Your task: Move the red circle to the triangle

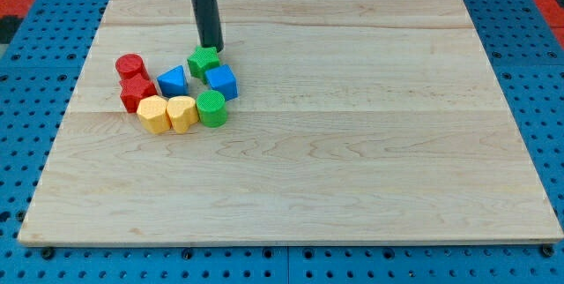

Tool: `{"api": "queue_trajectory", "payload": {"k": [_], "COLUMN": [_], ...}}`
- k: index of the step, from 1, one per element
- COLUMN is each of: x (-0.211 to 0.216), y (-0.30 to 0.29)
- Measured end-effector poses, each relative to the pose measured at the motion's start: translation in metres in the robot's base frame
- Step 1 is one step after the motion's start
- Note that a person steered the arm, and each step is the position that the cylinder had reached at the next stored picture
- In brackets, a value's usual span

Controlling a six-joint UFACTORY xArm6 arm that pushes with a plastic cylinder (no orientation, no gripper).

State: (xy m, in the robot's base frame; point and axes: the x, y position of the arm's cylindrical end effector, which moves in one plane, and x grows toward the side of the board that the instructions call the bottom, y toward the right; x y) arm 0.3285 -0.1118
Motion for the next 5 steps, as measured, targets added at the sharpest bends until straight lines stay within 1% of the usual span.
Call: {"api": "queue_trajectory", "payload": {"k": [1, 3, 4, 5], "x": [0.001, 0.005, -0.004, 0.006], "y": [-0.018, -0.029, -0.115, -0.181]}}
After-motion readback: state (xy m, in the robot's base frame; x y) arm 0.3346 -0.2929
